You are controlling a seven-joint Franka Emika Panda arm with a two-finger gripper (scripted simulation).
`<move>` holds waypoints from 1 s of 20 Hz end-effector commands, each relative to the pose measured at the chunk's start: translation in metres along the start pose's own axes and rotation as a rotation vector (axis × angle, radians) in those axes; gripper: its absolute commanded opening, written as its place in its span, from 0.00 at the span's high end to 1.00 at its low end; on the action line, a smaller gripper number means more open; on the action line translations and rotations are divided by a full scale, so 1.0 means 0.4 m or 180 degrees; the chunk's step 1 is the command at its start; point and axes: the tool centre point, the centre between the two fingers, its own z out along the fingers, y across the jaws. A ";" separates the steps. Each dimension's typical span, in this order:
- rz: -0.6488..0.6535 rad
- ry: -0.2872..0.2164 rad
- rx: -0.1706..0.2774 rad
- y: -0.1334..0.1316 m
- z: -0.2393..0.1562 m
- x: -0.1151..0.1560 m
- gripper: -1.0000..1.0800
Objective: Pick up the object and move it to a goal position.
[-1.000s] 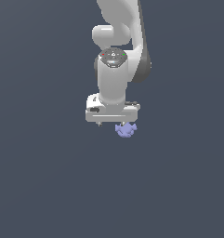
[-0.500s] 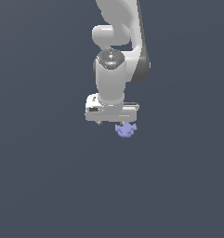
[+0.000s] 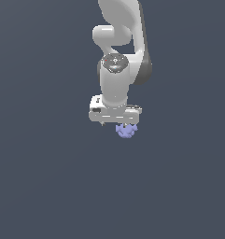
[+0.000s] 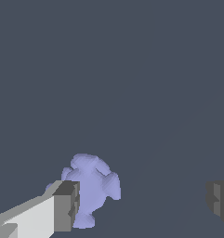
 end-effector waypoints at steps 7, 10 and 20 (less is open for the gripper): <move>0.0504 0.0011 0.0011 -0.045 0.058 -0.034 0.04; 0.0722 0.0016 0.0014 -0.062 0.081 -0.050 0.04; 0.1451 0.0034 0.0023 -0.114 0.157 -0.108 0.04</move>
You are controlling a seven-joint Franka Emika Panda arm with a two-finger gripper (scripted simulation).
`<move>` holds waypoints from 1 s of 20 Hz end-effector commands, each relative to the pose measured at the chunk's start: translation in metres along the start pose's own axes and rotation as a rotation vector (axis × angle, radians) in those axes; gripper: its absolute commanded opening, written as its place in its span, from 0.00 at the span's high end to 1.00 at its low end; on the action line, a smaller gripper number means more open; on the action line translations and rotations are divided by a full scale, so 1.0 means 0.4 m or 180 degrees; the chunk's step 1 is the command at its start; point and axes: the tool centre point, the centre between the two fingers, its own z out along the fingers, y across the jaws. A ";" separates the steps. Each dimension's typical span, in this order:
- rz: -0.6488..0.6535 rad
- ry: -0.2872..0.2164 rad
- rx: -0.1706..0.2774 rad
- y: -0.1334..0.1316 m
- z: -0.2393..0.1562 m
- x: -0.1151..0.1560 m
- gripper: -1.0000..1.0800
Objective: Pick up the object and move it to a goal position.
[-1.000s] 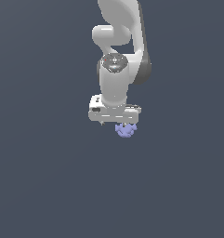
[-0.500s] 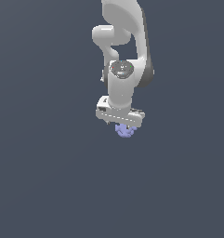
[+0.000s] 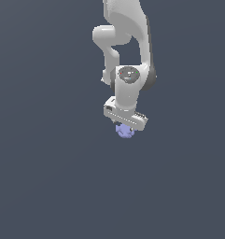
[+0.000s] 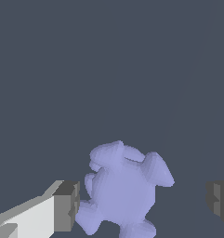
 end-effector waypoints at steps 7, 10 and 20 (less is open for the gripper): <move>0.0591 0.0020 0.0005 -0.011 0.056 -0.062 0.04; 0.0744 0.0026 0.0006 -0.013 0.070 -0.078 0.04; 0.1009 0.0037 0.0008 -0.015 0.093 -0.106 0.04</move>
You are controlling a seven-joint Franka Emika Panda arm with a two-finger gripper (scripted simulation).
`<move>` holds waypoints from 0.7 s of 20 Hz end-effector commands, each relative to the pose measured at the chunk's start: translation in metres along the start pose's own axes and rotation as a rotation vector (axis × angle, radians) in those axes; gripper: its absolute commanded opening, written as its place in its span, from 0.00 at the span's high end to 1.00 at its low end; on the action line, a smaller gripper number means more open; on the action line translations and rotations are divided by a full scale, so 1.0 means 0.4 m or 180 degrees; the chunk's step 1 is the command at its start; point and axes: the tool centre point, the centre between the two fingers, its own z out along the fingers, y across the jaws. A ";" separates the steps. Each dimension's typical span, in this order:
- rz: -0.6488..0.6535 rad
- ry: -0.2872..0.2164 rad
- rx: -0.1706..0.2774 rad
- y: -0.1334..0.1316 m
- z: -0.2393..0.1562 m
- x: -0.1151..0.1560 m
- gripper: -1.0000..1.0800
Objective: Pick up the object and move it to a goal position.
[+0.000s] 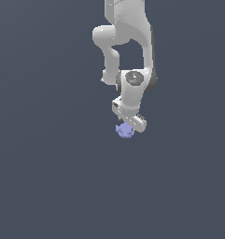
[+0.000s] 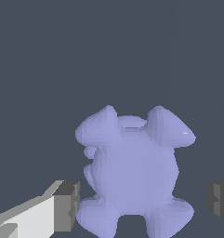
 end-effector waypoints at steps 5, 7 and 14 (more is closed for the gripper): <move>0.0020 0.0001 0.0000 0.001 0.005 -0.002 0.04; 0.0021 0.0001 0.0000 0.001 0.013 -0.002 0.04; 0.0030 0.0002 0.0001 0.003 0.085 -0.004 0.04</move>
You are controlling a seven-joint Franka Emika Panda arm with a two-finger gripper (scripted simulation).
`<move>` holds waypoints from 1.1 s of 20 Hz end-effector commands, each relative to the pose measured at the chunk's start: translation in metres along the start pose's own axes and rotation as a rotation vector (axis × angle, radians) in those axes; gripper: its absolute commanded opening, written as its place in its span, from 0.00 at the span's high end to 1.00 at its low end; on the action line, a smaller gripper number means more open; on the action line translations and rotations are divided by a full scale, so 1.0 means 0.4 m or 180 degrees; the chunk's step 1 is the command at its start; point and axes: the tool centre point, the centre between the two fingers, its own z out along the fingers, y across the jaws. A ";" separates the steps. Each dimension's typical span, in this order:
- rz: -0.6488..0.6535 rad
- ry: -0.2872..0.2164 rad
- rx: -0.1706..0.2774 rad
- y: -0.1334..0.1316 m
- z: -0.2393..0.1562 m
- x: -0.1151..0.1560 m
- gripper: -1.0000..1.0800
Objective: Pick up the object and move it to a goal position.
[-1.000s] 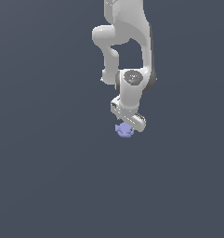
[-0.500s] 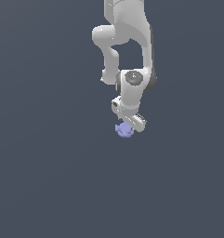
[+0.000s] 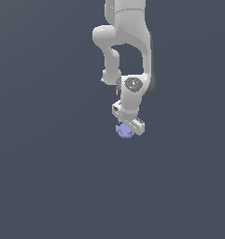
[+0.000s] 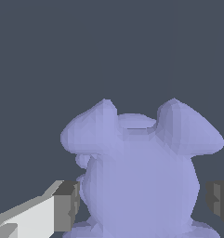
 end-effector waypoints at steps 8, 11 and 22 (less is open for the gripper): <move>0.0006 0.0000 -0.0001 -0.001 0.061 0.000 0.04; 0.0006 0.0000 -0.0001 -0.001 0.061 0.000 1.00; 0.0019 0.0025 0.0051 -0.003 0.009 0.012 1.00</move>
